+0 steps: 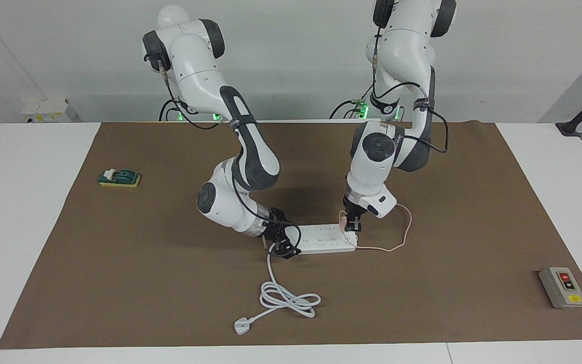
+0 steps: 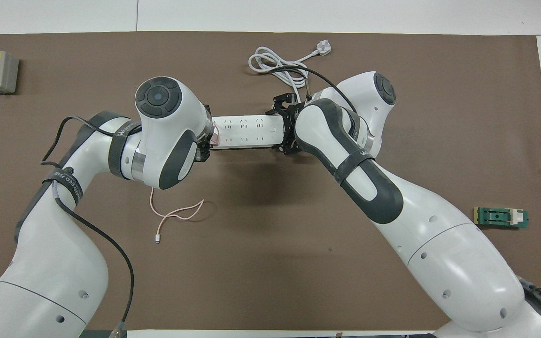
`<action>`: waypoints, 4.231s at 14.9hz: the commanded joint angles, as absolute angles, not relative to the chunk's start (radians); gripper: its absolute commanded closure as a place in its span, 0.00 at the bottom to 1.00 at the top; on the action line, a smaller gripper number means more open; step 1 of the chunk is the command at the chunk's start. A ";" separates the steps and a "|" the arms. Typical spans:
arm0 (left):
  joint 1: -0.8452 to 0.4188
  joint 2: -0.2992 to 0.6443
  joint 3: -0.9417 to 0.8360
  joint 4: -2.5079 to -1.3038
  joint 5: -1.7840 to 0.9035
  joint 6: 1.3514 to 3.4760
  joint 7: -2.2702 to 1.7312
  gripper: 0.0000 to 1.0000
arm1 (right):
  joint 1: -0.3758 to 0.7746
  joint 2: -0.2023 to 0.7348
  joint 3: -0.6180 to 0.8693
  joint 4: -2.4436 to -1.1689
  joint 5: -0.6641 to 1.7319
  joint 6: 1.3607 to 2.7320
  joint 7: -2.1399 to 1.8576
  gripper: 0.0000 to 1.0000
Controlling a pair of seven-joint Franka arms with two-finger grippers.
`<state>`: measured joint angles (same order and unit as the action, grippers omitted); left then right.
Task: Unplug charger and place it aside
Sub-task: 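Pull the charger out of the strip with the left gripper, then carry the charger away from the strip with the left gripper, then lower the charger onto the mat and open the left gripper while the right gripper withdraws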
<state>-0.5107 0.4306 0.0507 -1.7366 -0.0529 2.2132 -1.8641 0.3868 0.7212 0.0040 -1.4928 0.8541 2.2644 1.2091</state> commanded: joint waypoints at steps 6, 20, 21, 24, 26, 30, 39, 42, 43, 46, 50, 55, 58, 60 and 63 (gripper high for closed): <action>-0.514 0.442 0.054 -1.740 -0.060 2.217 -1.845 1.00 | 0.385 0.753 0.012 -1.460 0.897 2.283 1.184 1.00; -0.508 0.413 0.063 -1.488 -0.023 1.795 -1.764 1.00 | 0.388 0.753 0.012 -1.463 0.897 2.284 1.184 1.00; -0.508 0.411 0.063 -1.471 -0.025 1.775 -1.756 1.00 | 0.388 0.753 0.011 -1.463 0.897 2.286 1.184 1.00; -0.508 0.410 0.063 -1.471 -0.021 1.789 -1.734 1.00 | 0.388 0.753 0.011 -1.463 0.897 2.286 1.184 1.00; -0.491 0.408 0.063 -1.476 -0.021 1.784 -1.692 1.00 | 0.388 0.753 0.012 -1.463 0.897 2.286 1.184 1.00; -0.427 0.312 0.063 -1.610 -0.021 1.770 -1.313 1.00 | 0.388 0.753 0.011 -1.460 0.894 2.283 1.187 0.01; -0.137 0.037 0.063 -1.905 -0.020 1.767 -0.285 1.00 | 0.387 0.733 0.008 -1.460 0.881 2.279 1.187 0.00; -0.011 -0.021 0.061 -1.968 -0.052 1.778 -0.040 1.00 | 0.385 0.726 0.005 -1.459 0.873 2.272 1.186 0.00; 0.029 -0.037 0.063 -1.997 -0.096 1.802 0.007 1.00 | 0.385 0.719 0.005 -1.459 0.858 2.272 1.184 0.00; 0.146 -0.074 0.063 -2.060 -0.199 1.822 0.176 1.00 | 0.387 0.698 0.005 -1.462 0.836 2.270 1.192 0.00; 0.230 -0.149 0.066 -2.250 -0.340 1.952 0.463 1.00 | 0.387 0.643 0.003 -1.515 0.836 2.254 1.200 0.00; 0.198 -0.149 0.061 -2.376 -0.540 2.022 0.540 1.00 | 0.299 0.562 -0.017 -1.517 0.708 2.070 1.186 0.00; 0.170 -0.127 0.063 -2.413 -0.643 2.034 0.658 1.00 | 0.256 0.494 -0.017 -1.516 0.568 1.965 1.134 0.00; 0.170 -0.112 0.063 -2.434 -0.713 2.054 0.744 1.00 | 0.238 0.441 -0.017 -1.517 0.478 1.907 1.044 0.00; 0.161 -0.094 0.063 -2.479 -0.722 2.137 0.790 1.00 | 0.215 0.370 -0.017 -1.519 0.297 1.820 0.925 0.00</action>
<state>0.1815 -0.0992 0.0520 -2.4396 -0.6915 2.0767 0.7376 0.2375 0.4338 -0.0250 -1.4845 0.3873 1.8646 1.0142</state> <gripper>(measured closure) 0.687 0.000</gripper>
